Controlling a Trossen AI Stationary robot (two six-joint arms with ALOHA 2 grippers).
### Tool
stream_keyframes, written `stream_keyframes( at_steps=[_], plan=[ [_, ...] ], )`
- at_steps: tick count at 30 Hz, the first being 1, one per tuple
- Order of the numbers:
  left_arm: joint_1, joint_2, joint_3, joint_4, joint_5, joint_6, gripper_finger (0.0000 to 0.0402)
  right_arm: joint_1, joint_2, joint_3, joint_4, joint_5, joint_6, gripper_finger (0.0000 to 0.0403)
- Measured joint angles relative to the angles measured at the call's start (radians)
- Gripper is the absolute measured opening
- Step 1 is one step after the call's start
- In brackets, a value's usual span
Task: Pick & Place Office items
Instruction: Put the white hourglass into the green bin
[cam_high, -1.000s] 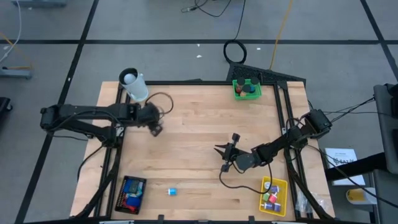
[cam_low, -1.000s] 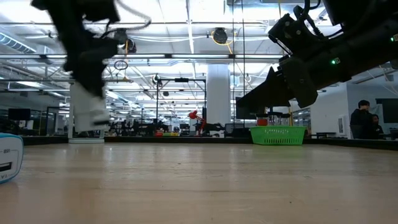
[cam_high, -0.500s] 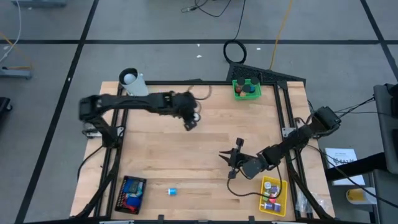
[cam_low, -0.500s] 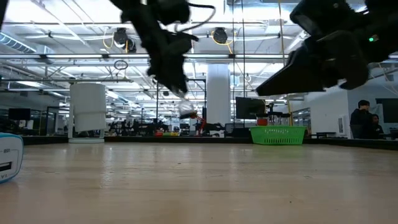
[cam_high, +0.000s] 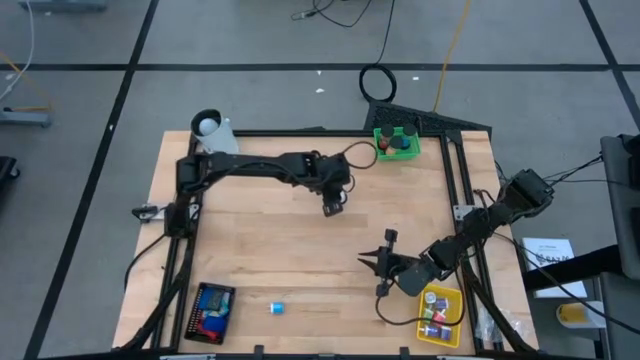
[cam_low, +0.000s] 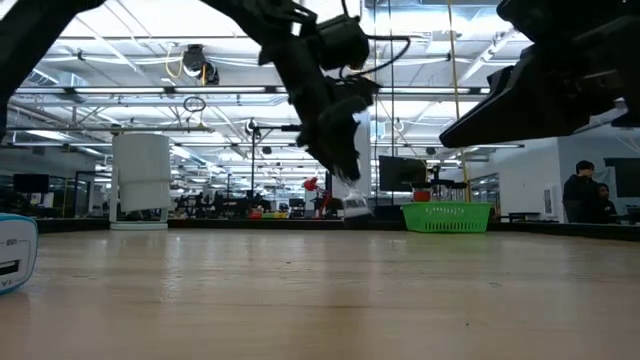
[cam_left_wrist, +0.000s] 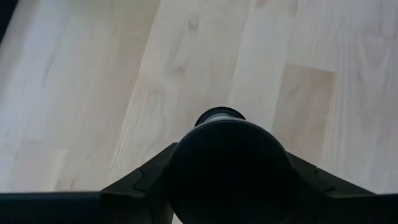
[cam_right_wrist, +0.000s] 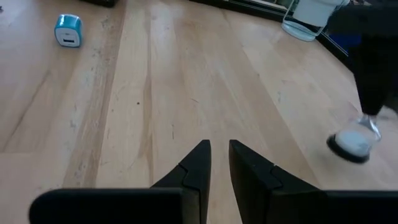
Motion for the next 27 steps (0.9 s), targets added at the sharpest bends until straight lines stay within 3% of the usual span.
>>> stream_keyframes(
  at_steps=[7,14,27],
  plan=[
    [0.0,0.041,0.028,0.006,0.005,0.018,0.0207,0.0,0.0,0.0,0.0,0.0,-0.001,0.005],
    [0.0,0.04,0.027,0.007,0.006,-0.001,0.024,0.0,0.0,0.0,0.0,0.0,-0.001,0.005],
    [0.0,0.04,0.027,0.023,0.005,-0.015,0.0247,0.0,0.0,0.0,0.0,0.0,-0.001,0.005]
  ],
)
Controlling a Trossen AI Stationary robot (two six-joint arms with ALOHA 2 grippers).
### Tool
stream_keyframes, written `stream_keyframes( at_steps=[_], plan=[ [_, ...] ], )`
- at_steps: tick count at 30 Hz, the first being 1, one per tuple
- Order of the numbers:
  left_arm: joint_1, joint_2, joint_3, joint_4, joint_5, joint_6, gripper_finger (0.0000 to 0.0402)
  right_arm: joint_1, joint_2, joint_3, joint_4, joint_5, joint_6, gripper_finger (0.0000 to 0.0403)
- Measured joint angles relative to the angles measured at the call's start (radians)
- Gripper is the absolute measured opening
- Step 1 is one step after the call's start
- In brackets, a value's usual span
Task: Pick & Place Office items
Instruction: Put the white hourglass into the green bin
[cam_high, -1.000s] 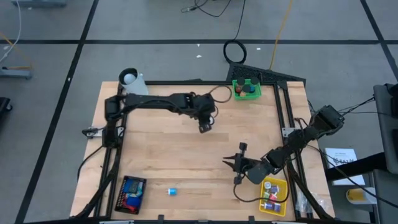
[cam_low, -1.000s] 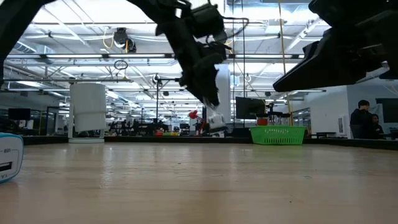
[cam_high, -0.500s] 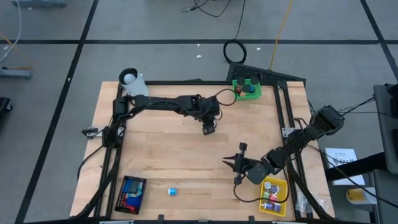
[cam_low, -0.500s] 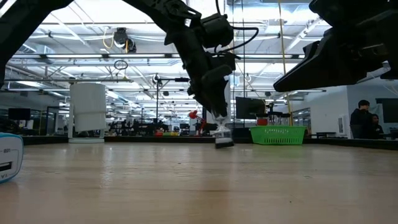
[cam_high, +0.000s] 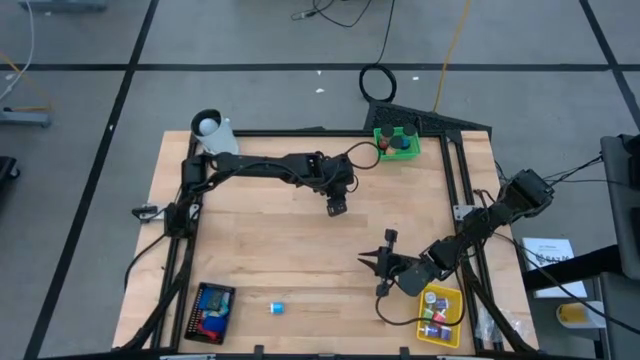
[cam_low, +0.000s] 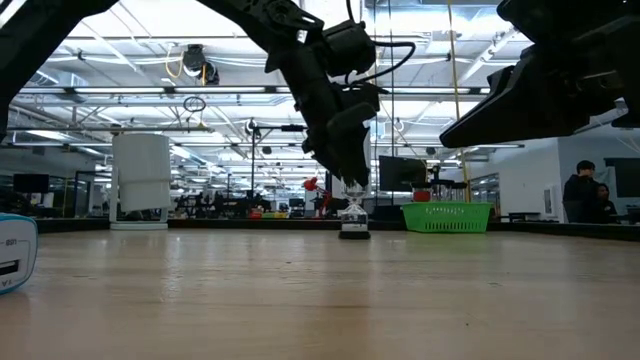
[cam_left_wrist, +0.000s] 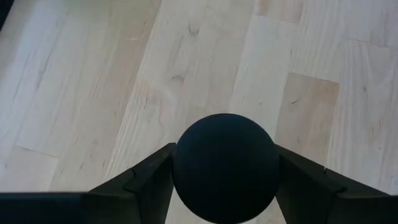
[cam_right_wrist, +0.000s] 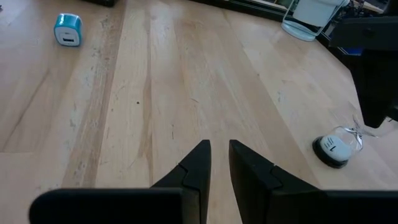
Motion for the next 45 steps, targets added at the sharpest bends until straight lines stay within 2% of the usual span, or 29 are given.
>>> stream_keyframes(
  at_steps=[10,15,23,29,33,38,41,45],
  plan=[
    [-0.001,-0.028,-0.001,-0.027,0.0,0.003,0.0248,0.0,0.0,0.0,0.0,0.0,0.0,0.005],
    [-0.005,-0.032,-0.001,-0.034,-0.041,-0.005,0.0248,0.0,0.0,0.0,0.0,0.0,0.0,0.005],
    [-0.003,-0.032,-0.001,-0.035,-0.024,0.011,0.0252,0.0,0.0,0.0,0.0,0.0,0.0,0.005],
    [-0.01,-0.032,-0.001,-0.038,-0.005,0.034,0.0298,0.0,0.0,0.0,0.0,0.0,0.0,0.005],
    [-0.004,-0.036,0.039,-0.113,-0.008,0.05,0.0335,0.0,0.0,0.0,0.0,0.0,0.0,0.005],
    [-0.026,-0.128,0.057,-0.233,-0.01,0.152,0.0345,0.0,0.0,0.0,-0.009,0.0,0.0,0.005],
    [-0.06,-0.221,-0.006,-0.222,0.011,0.22,0.0326,0.0,0.0,0.0,-0.022,0.0,0.0,0.005],
    [-0.087,-0.374,-0.229,0.009,0.043,0.218,0.0283,-0.001,0.0,0.0,-0.02,0.0,0.001,0.005]
  ],
)
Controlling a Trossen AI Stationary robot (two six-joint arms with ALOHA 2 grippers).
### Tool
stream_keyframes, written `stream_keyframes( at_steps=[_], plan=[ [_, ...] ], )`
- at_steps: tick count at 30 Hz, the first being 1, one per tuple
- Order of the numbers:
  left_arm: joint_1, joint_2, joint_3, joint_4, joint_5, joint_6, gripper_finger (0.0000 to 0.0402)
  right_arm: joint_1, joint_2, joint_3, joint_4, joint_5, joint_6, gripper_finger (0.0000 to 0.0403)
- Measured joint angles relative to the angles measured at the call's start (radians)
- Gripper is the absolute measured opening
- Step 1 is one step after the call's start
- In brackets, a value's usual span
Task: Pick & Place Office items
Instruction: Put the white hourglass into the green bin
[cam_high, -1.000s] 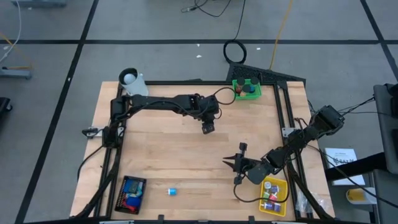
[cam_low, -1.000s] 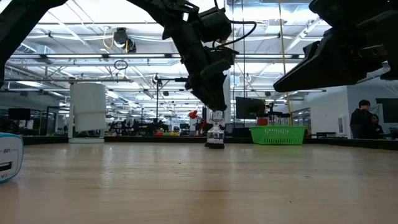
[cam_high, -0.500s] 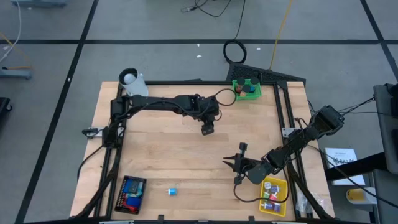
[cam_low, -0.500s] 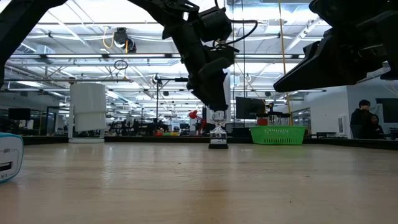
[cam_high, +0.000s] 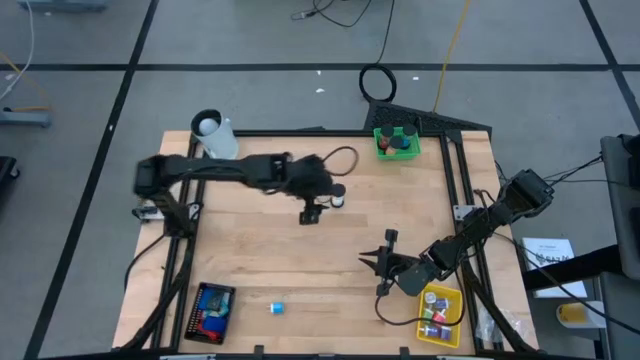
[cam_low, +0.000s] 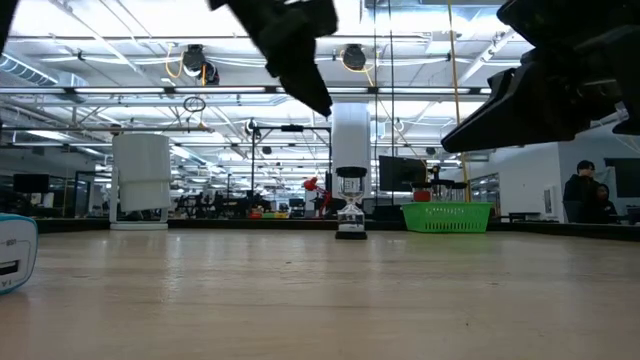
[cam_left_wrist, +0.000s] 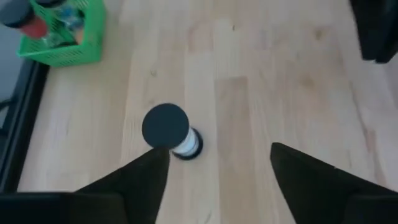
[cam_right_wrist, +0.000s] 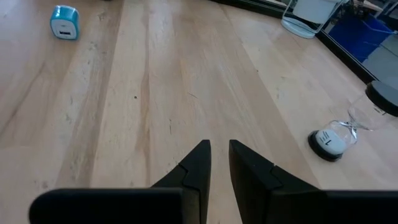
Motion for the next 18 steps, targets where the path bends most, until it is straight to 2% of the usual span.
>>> stream_keyframes(
  at_steps=[4,8,11,13,14,18],
  plan=[
    [-0.001,-0.166,-0.317,0.32,0.01,-0.059,0.0244,-0.014,0.0,0.0,0.004,0.0,0.043,0.005],
    [-0.003,-0.27,-0.575,0.558,0.06,-0.219,0.022,-0.063,0.0,0.0,0.007,0.0,0.057,0.005],
    [-0.034,-0.307,-0.68,0.6,-0.059,-0.274,0.0193,-0.12,0.0,0.0,0.021,0.0,0.032,0.005],
    [-0.057,-0.337,-0.772,0.701,-0.148,-0.268,0.0158,-0.158,-0.003,0.002,0.028,-0.001,0.006,0.005],
    [-0.066,-0.349,-0.827,0.802,-0.163,-0.262,0.0137,-0.173,-0.017,0.006,0.007,-0.004,-0.001,0.005],
    [-0.084,-0.365,-1.056,1.273,-0.11,-0.232,0.0041,-0.265,-0.12,0.077,-0.177,-0.006,0.062,0.005]
  ],
)
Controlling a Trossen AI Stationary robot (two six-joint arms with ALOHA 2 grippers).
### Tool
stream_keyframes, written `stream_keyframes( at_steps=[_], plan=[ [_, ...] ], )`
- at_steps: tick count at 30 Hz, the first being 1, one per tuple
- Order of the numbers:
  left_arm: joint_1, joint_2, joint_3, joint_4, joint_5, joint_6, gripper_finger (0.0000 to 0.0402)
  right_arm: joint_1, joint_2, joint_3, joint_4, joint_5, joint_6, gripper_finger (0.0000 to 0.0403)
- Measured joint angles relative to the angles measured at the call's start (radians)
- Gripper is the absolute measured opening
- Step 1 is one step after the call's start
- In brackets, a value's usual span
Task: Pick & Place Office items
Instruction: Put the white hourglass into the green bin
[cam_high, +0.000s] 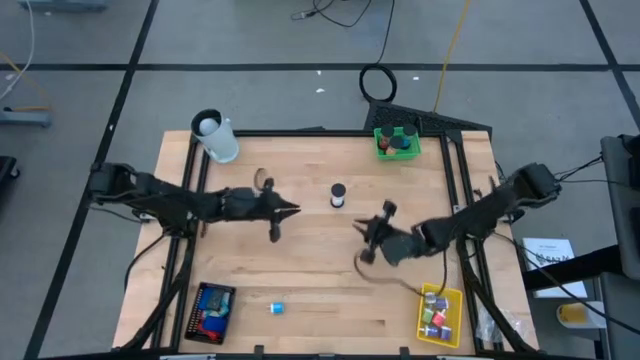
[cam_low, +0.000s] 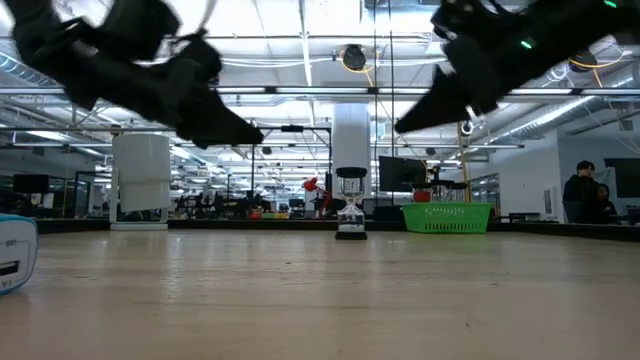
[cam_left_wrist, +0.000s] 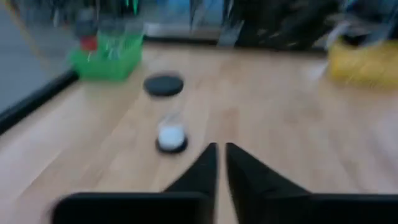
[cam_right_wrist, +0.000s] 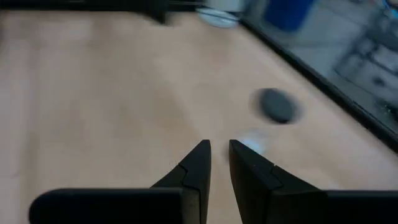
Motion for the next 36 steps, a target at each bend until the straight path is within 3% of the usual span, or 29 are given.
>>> stream_keyframes(
  at_steps=[2,5,10,14,19,29,36],
  plan=[
    [0.001,0.0,-0.101,0.222,0.028,-0.004,0.0011,-0.062,-0.065,0.049,-0.148,-0.029,0.051,0.005],
    [0.001,-0.001,-0.195,0.426,0.033,0.006,0.002,-0.181,-0.111,0.149,-0.302,-0.209,0.13,0.005],
    [0.002,0.0,-0.257,0.539,-0.003,0.012,0.0036,-0.34,-0.053,0.32,-0.603,-0.34,0.21,0.0056],
    [0.002,0.005,-0.259,0.524,-0.014,0.012,0.0034,-0.396,0.051,0.465,-0.807,-0.401,0.246,0.0087],
    [0.002,0.006,-0.259,0.492,-0.022,0.002,0.0027,-0.42,0.142,0.583,-0.879,-0.492,0.206,0.0156],
    [0.002,0.006,-0.259,0.463,-0.023,0.001,0.0004,-0.449,0.238,0.619,-0.832,-0.494,0.188,0.0305],
    [0.002,0.006,-0.259,0.463,-0.023,-0.001,0.0025,-0.469,0.272,0.62,-0.706,-0.494,0.13,0.0359]
  ],
)
